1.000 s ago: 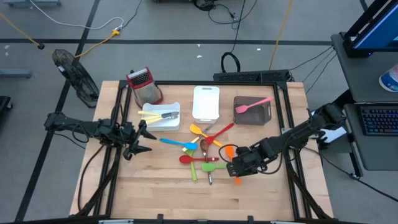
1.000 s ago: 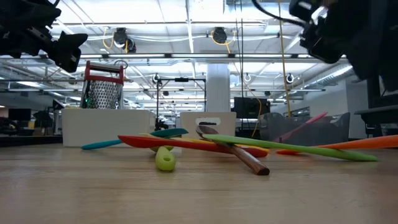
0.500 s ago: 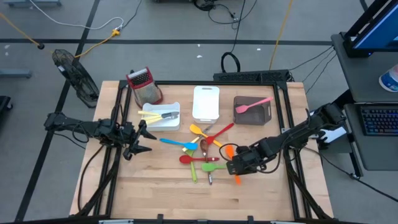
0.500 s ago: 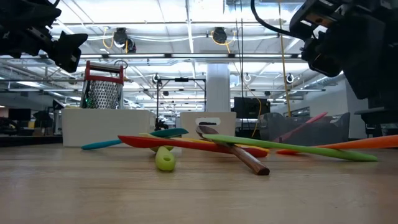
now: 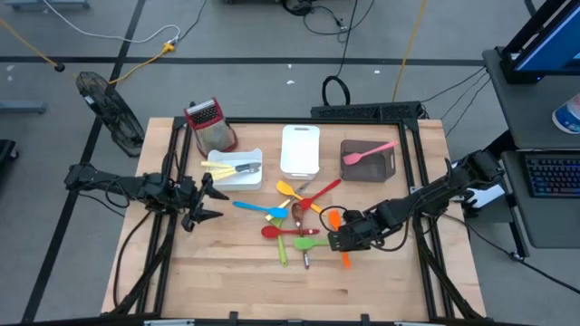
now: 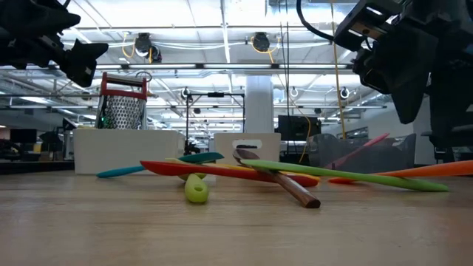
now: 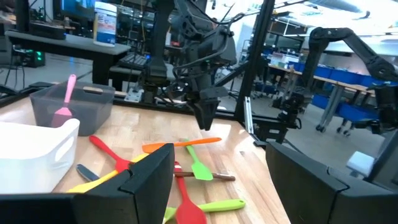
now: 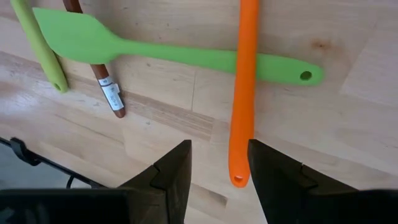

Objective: Pick & Place Kitchen Items
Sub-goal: Put the orange spatula into the black bin

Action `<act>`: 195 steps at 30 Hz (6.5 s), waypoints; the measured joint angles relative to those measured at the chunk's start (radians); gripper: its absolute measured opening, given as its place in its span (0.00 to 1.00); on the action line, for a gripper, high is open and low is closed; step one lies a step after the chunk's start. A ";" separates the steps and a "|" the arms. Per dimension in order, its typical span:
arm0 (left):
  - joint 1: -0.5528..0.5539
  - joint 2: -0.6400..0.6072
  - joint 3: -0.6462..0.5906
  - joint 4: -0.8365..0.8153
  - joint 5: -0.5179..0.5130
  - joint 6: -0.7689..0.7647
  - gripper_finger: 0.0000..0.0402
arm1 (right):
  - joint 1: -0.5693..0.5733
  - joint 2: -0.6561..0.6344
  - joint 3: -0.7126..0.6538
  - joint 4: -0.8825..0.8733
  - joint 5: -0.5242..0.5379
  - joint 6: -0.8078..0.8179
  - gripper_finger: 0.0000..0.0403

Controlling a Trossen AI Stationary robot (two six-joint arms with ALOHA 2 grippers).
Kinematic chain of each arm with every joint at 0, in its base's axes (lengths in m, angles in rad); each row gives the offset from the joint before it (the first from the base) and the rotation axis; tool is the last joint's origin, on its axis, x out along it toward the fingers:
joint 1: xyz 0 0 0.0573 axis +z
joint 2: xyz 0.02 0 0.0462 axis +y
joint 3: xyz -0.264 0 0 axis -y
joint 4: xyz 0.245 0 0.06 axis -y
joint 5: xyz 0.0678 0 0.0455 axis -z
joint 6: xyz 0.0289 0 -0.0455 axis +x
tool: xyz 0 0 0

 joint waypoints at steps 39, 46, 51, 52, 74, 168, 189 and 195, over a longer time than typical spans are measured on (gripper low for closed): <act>0.000 0.000 0.000 0.000 0.002 -0.009 0.64 | 0.002 0.000 0.000 0.013 0.000 -0.098 0.38; 0.000 0.000 0.000 0.000 0.002 -0.009 0.64 | 0.002 0.000 0.000 0.012 0.002 -0.098 0.38; 0.000 0.000 0.000 0.000 0.002 -0.009 0.64 | 0.002 0.000 0.000 0.013 0.004 -0.124 0.40; 0.000 0.000 0.000 0.000 0.002 -0.009 0.64 | 0.002 0.000 0.000 0.013 0.004 -0.125 0.41; -0.001 0.000 0.000 0.000 0.002 -0.008 0.64 | 0.002 0.000 0.000 0.120 0.002 -0.133 0.74; 0.000 0.000 0.000 -0.029 -0.024 -0.026 0.64 | 0.048 0.197 0.002 0.101 -0.025 0.009 0.65; -0.001 0.000 0.000 -0.030 -0.024 -0.035 0.64 | 0.049 0.202 -0.001 0.112 0.000 0.033 0.14; 0.000 0.000 0.000 -0.029 -0.024 -0.035 0.64 | 0.048 0.203 -0.001 0.171 0.007 0.033 0.12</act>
